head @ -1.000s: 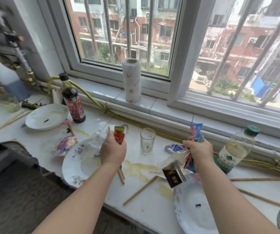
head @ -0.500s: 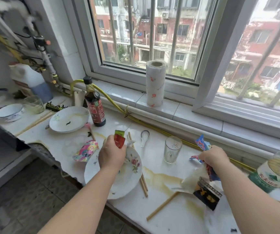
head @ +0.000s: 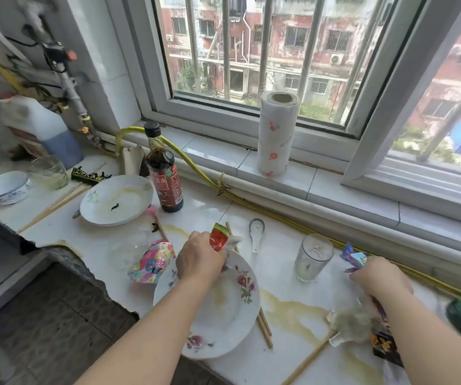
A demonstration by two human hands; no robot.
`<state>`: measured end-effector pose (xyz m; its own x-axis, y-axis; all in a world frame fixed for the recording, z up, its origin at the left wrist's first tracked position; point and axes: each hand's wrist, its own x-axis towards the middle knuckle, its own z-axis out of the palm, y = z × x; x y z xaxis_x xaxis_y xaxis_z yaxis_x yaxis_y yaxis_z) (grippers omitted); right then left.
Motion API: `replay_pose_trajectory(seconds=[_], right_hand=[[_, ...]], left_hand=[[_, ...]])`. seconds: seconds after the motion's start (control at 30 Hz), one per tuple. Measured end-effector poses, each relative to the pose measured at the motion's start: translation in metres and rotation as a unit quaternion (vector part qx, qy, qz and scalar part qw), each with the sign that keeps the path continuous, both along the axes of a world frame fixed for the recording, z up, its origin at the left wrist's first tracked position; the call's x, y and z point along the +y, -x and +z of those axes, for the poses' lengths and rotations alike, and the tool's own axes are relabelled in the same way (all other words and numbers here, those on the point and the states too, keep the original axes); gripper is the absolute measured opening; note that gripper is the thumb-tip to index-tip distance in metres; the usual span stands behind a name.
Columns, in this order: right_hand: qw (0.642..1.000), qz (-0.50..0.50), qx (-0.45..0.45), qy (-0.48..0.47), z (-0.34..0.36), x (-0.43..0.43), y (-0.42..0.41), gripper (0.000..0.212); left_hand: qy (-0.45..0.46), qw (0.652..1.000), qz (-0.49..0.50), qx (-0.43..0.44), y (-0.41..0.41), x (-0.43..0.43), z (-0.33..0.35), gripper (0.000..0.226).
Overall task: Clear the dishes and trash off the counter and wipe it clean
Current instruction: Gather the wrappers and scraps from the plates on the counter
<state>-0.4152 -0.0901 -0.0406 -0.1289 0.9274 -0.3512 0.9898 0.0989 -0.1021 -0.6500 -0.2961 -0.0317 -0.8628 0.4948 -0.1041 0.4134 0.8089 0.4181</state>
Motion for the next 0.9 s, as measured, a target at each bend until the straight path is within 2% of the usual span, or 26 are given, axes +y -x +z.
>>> replay_pose_trajectory(seconds=[0.07, 0.2, 0.37, 0.47, 0.53, 0.6, 0.77, 0.9], right_hand=[[1.000, -0.005, 0.022, -0.011, 0.016, 0.003, 0.001, 0.026], [0.998, -0.002, 0.047, -0.032, 0.064, 0.014, 0.003, 0.031], [0.985, -0.006, 0.152, -0.079, 0.131, 0.015, 0.011, 0.030], [0.957, 0.009, 0.274, -0.091, 0.154, -0.002, 0.030, 0.019], [0.931, 0.029, 0.358, -0.073, 0.161, -0.019, 0.052, 0.010], [0.913, 0.064, 0.402, -0.034, 0.159, -0.038, 0.078, 0.006], [0.898, 0.160, 0.406, 0.056, 0.135, -0.093, 0.147, 0.009], [0.878, 0.199, 0.415, 0.132, 0.112, -0.129, 0.186, 0.009]], left_hand=[[-0.041, 0.999, 0.006, -0.003, 0.005, 0.002, 0.004, 0.024], [-0.149, 0.983, 0.058, -0.088, 0.011, 0.006, 0.017, 0.009], [-0.201, 0.968, 0.077, -0.127, 0.011, 0.008, 0.029, 0.020], [-0.221, 0.961, 0.091, -0.139, 0.014, 0.005, 0.038, 0.025], [-0.231, 0.958, 0.096, -0.140, 0.018, 0.000, 0.042, 0.028], [-0.241, 0.955, 0.107, -0.137, 0.022, -0.008, 0.045, 0.032], [-0.262, 0.945, 0.141, -0.136, 0.038, -0.035, 0.052, 0.038], [-0.284, 0.930, 0.173, -0.157, 0.049, -0.064, 0.055, 0.038]])
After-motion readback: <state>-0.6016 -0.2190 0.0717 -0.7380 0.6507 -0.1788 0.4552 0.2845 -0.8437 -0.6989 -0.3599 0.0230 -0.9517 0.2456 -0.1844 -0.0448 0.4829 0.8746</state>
